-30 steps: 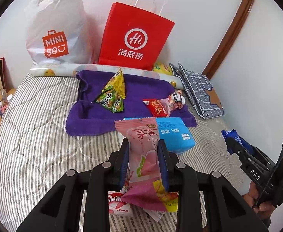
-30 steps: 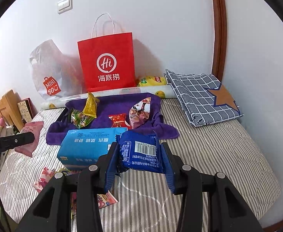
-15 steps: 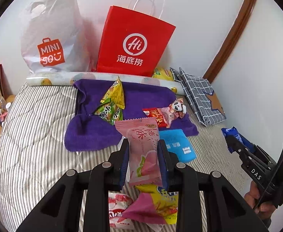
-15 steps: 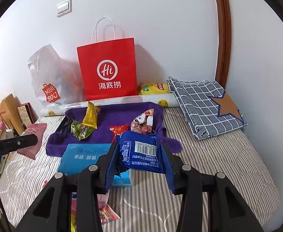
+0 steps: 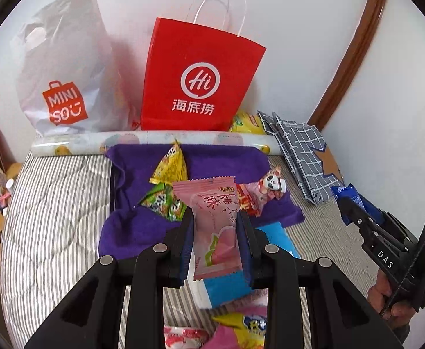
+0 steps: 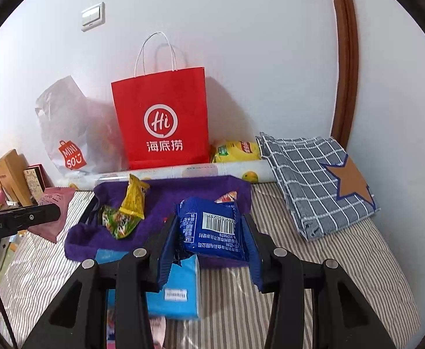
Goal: Organize snacks
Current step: 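Carry the pink candy and blue packet over the purple towel, then open the left tool to drop the pink candy while the right tool drops the blue packet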
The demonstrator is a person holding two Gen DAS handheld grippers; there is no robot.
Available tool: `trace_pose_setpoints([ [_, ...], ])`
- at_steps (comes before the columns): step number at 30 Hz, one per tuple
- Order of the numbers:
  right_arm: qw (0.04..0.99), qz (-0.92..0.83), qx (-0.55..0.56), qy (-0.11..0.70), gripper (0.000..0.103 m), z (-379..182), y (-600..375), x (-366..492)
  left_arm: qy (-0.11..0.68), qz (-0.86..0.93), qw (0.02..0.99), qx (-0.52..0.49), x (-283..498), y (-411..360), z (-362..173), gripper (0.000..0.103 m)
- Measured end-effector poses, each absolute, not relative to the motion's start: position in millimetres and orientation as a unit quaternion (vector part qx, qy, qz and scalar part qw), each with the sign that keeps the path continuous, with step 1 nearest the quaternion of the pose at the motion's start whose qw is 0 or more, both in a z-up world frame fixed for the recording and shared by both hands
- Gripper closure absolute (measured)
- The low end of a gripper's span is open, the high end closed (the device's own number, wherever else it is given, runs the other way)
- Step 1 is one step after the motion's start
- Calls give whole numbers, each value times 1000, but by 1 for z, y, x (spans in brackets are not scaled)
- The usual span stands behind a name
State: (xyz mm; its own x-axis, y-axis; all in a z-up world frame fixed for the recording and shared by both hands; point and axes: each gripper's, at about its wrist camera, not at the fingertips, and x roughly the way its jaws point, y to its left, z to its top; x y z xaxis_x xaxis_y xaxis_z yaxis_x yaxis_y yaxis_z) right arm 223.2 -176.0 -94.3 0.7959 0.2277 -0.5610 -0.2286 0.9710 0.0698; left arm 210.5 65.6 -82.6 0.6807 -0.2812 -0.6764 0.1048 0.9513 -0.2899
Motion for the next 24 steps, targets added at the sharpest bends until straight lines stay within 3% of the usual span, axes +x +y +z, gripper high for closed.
trace_pose_setpoints([
  [24, 945, 140, 3, 296, 62, -105, -148, 325, 382, -104, 913, -97, 298, 78, -82, 74],
])
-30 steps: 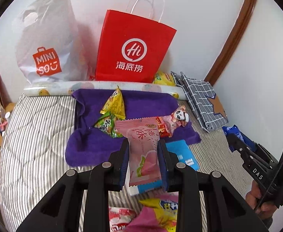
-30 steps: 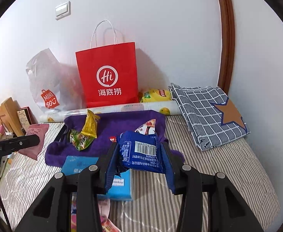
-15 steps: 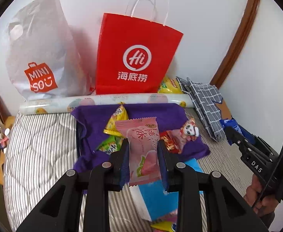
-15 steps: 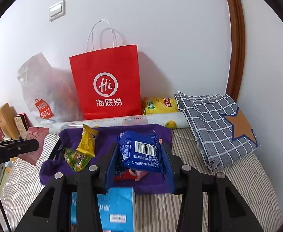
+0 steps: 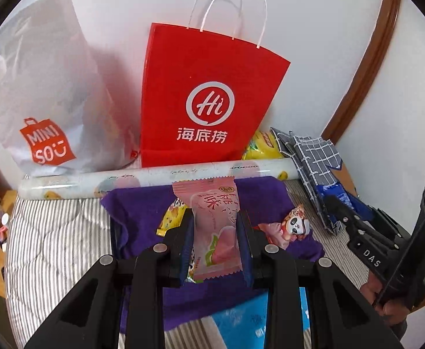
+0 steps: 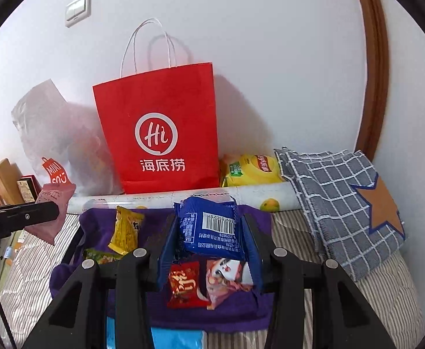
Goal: Organize snacks
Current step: 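Open the left tool to drop the pink candy while the right tool drops the blue packet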
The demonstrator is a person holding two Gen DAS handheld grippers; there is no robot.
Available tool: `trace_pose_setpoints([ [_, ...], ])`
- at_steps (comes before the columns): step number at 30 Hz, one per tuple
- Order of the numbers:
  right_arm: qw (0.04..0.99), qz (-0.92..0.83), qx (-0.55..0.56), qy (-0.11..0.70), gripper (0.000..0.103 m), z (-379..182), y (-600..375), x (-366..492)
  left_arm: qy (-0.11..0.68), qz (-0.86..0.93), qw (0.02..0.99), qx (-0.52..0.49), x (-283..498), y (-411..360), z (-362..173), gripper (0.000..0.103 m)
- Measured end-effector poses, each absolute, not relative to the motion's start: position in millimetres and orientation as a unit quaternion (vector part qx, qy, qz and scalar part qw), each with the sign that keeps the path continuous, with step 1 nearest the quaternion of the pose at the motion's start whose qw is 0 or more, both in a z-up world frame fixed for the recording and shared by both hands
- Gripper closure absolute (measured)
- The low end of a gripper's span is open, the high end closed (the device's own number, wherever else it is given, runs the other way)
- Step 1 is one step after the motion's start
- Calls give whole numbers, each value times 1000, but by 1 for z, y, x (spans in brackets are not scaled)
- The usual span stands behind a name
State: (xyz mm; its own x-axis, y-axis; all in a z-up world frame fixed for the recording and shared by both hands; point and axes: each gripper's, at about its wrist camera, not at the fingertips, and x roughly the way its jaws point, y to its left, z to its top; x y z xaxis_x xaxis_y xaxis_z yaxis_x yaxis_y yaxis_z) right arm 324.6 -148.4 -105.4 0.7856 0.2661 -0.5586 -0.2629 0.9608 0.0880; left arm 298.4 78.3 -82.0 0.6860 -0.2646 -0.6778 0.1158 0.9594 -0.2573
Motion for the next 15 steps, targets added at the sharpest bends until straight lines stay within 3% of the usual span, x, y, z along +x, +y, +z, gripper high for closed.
trace_pose_setpoints([
  [15, 925, 163, 39, 342, 62, -149, -151, 363, 418, -92, 897, -112, 329, 97, -122, 74],
])
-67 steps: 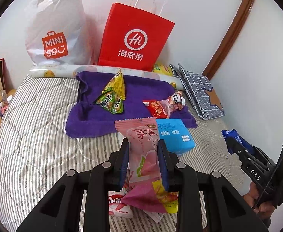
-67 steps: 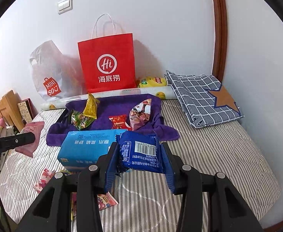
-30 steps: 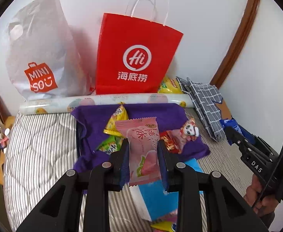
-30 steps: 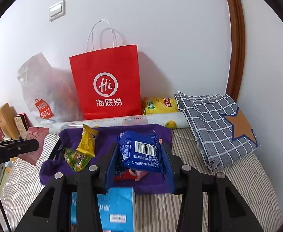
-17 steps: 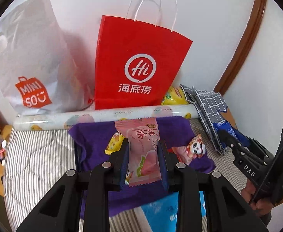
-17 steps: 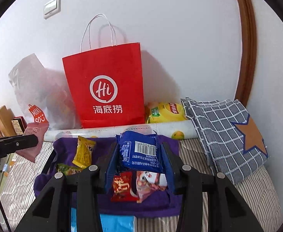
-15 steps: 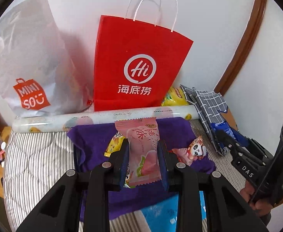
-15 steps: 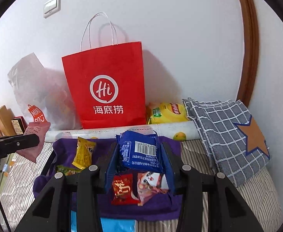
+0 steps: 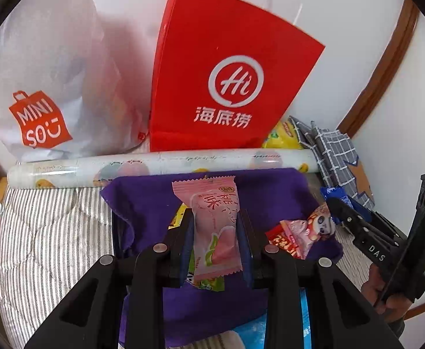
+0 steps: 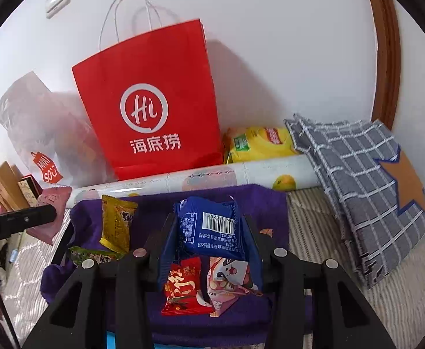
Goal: Organize snacks
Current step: 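Open the left tool to drop the pink candy while the right tool drops the blue packet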
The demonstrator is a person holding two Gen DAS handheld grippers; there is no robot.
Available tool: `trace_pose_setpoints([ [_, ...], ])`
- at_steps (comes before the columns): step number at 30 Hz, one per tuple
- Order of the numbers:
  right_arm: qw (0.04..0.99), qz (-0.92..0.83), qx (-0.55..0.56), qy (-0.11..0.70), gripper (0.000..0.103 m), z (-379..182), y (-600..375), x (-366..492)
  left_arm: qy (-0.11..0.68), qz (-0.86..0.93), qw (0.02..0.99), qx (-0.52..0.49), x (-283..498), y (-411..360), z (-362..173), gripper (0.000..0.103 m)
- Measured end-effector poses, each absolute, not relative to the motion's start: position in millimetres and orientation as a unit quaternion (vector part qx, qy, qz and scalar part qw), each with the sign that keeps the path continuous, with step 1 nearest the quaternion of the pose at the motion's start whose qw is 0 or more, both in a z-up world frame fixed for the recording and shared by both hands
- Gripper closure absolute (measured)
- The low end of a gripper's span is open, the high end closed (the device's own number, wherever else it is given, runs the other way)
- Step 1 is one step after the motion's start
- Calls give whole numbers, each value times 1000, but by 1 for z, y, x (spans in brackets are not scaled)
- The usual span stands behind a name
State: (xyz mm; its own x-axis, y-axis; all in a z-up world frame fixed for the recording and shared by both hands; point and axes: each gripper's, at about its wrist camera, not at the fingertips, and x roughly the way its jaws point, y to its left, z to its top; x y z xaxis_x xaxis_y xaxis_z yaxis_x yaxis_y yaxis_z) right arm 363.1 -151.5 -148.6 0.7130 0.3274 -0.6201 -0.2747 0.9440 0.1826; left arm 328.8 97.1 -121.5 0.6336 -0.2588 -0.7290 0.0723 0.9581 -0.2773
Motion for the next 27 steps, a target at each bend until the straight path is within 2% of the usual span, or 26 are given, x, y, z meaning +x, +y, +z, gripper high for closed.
trace_pose_setpoints([
  [27, 903, 172, -10, 394, 58, -176, -136, 367, 475, -123, 866, -96, 341, 69, -157, 74],
])
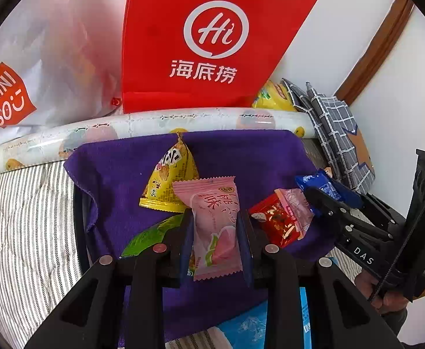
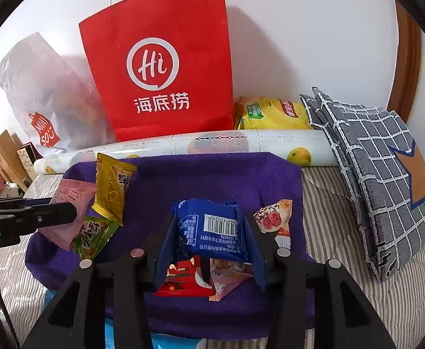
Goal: Organize snacks
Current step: 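Open the left tool to drop the pink candy while the right tool drops the blue packet, then move both open tools back to the snack pile beside the tissue box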
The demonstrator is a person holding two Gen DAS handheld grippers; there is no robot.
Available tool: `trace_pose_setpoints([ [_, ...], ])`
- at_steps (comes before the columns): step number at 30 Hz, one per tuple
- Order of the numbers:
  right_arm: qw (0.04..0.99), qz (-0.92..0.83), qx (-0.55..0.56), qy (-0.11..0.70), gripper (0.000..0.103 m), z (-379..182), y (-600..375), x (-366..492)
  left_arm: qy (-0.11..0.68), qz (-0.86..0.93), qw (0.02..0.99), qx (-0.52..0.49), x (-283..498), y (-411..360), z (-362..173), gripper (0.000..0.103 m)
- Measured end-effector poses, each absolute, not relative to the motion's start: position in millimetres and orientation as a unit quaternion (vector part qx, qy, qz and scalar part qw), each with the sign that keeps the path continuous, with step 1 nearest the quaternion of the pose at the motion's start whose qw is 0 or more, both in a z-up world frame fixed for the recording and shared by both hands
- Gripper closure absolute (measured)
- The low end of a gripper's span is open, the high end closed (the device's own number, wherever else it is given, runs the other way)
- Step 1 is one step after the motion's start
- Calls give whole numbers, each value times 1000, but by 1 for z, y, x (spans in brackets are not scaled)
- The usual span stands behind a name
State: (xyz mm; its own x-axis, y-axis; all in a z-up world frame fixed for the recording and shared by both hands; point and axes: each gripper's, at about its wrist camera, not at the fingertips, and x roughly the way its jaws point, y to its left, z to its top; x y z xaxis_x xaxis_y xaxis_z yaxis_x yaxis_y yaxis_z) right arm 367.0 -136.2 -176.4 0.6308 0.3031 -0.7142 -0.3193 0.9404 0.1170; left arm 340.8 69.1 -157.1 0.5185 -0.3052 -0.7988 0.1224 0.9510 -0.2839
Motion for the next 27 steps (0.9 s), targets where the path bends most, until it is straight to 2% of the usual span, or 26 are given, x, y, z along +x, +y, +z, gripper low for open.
trace_pose_setpoints([
  [4, 906, 169, -8, 387, 56, -176, -137, 367, 477, -121, 865, -97, 341, 70, -158, 74],
  [13, 918, 165, -6, 360, 40, -159, -140, 354, 480, -121, 863, -101, 342, 70, -157, 74],
  [19, 919, 161, 7, 359, 31, -141, -146, 337, 469, -134, 865, -116, 337, 72, -146, 56],
  [21, 920, 154, 11, 361, 28, -136, -148, 330, 464, -135, 867, -117, 334, 72, -139, 53],
  [27, 925, 124, 15, 360, 28, -124, -159, 301, 457, -140, 870, -124, 324, 69, -121, 50],
])
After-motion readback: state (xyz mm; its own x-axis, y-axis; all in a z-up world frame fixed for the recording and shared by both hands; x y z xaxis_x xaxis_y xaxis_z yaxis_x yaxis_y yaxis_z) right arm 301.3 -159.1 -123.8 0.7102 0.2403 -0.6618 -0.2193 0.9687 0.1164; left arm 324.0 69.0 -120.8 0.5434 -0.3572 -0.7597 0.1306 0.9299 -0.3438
